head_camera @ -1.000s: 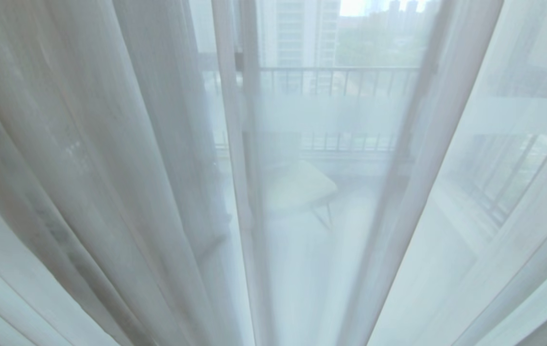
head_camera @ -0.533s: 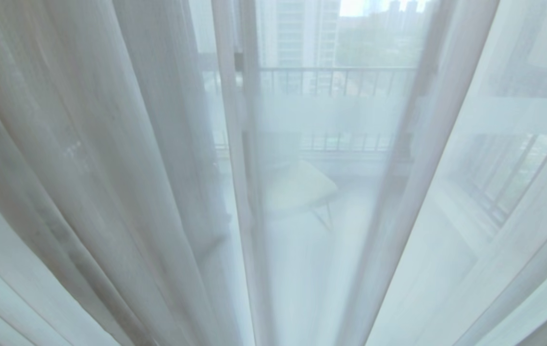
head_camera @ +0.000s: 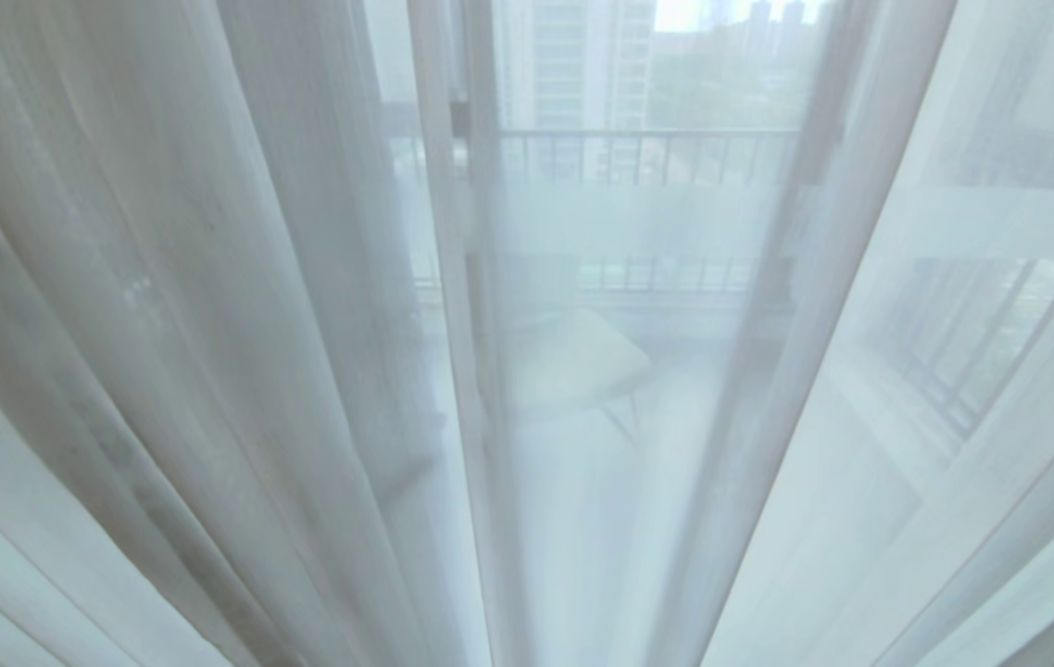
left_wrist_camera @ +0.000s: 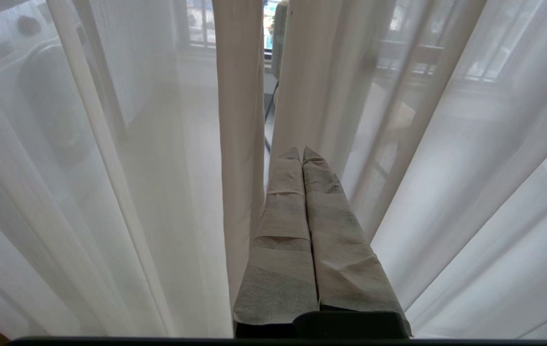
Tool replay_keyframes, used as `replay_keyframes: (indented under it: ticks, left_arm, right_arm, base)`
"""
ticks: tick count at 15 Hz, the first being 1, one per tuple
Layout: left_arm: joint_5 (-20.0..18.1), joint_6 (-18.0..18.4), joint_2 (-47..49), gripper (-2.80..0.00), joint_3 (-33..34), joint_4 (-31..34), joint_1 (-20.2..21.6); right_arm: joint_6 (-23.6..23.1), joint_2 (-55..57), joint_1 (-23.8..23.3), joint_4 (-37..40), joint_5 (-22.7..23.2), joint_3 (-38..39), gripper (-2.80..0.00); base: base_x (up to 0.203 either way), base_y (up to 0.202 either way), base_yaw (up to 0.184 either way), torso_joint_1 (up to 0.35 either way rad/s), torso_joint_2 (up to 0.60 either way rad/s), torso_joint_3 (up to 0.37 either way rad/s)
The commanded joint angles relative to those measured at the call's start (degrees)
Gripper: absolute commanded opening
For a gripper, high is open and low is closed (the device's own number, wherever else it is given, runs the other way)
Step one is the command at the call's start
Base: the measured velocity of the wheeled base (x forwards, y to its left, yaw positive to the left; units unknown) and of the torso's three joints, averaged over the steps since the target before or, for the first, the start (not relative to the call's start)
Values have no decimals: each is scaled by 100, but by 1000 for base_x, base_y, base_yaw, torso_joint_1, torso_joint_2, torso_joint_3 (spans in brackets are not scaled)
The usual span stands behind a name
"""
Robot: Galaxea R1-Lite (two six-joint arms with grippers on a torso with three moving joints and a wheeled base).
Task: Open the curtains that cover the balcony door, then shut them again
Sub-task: Close the outer curtains on both sides
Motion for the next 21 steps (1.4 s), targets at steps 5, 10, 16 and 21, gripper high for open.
replay_keyframes:
  ticks: [5,10,16,21]
  left_arm:
    - [2,-5,-33,-280,1,0,-1]
    - [2,-5,-33,-280,1,0,-1]
    - [2,4,-33,-280,1,0,-1]
    - [2,-5,-33,-280,1,0,1]
  right_arm:
    - [-4,-2,-7,-1,4,1,-280]
    - [-4,-2,1,-1,4,1,-280]
    - [-4,-2,1,-1,4,1,-280]
    - [-4,-2,-2,-1,4,1,-280]
  base:
    - [0,0,0,0,0,0]
    - [0,0,0,0,0,0]
    - [0,0,0,0,0,0]
    - [0,0,0,0,0,0]
